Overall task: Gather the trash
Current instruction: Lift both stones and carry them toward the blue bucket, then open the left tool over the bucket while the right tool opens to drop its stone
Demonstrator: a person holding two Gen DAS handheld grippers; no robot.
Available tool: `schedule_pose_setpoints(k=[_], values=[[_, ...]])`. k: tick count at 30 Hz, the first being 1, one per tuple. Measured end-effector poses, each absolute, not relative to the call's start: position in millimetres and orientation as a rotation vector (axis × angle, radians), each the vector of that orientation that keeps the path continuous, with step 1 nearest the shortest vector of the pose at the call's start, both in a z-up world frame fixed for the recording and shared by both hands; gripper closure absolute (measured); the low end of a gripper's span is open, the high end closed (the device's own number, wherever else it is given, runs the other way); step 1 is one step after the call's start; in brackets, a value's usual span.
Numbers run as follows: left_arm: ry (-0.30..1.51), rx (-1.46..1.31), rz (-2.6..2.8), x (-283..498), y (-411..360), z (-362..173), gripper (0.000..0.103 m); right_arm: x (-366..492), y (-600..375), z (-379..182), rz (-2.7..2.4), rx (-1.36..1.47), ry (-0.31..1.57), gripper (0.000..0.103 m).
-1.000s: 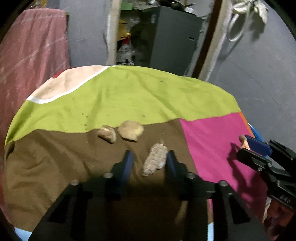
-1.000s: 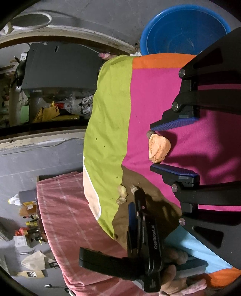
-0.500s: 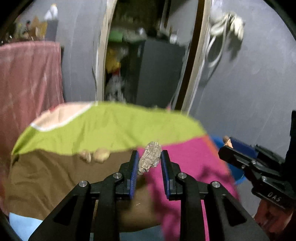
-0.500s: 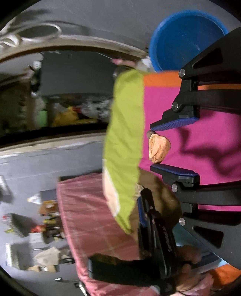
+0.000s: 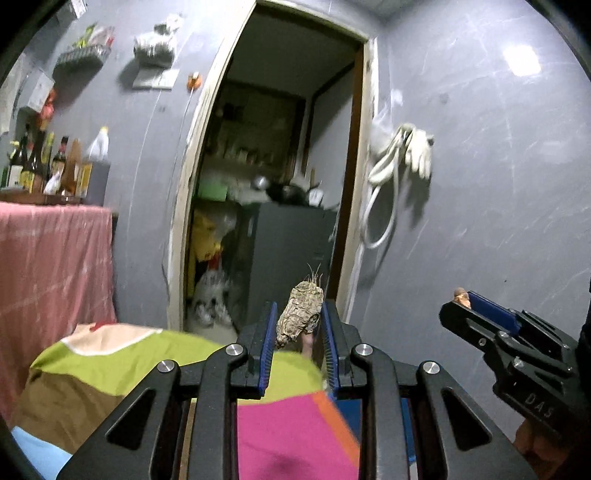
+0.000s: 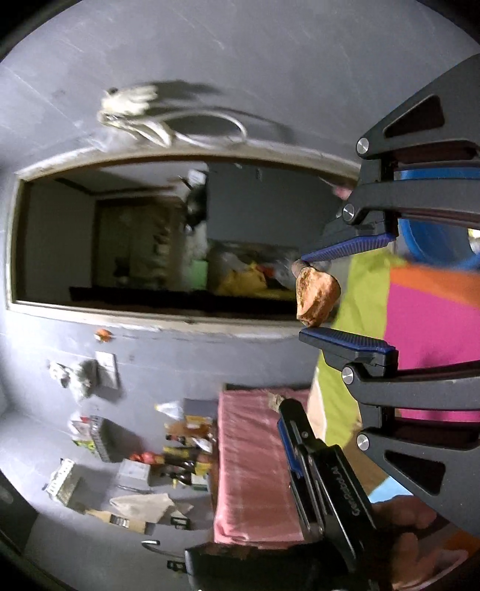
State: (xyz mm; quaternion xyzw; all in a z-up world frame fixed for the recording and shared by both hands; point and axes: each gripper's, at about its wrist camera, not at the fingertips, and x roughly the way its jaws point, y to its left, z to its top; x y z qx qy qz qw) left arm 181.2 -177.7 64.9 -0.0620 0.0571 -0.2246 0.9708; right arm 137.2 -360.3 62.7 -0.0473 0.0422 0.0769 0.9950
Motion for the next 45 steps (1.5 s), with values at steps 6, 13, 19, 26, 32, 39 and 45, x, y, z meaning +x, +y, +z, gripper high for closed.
schedule_pose_setpoints(k=[6,13,19,26,32,39,45], values=[[0.056,-0.132,-0.463,169,-204,75,0.083,116,-384,74,0.084,-0.112,0.016,0.068],[0.031,-0.142,-0.466,158,-234,77,0.083,101,-410,73,0.020,-0.112,-0.024,0.068],[0.006,-0.143,-0.463,156,-256,75,0.083,97,-431,67,-0.025,-0.098,-0.046,0.068],[0.015,-0.131,-0.461,165,-283,60,0.082,102,-457,49,-0.077,-0.086,-0.038,0.068],[0.099,-0.111,-0.465,185,-306,38,0.082,113,-477,25,-0.097,-0.063,0.012,0.068],[0.245,-0.066,-0.480,210,-334,3,0.083,134,-494,-8,-0.087,-0.010,0.099,0.068],[0.422,-0.063,-0.487,240,-352,-32,0.083,158,-511,-41,-0.043,0.053,0.231,0.068]])
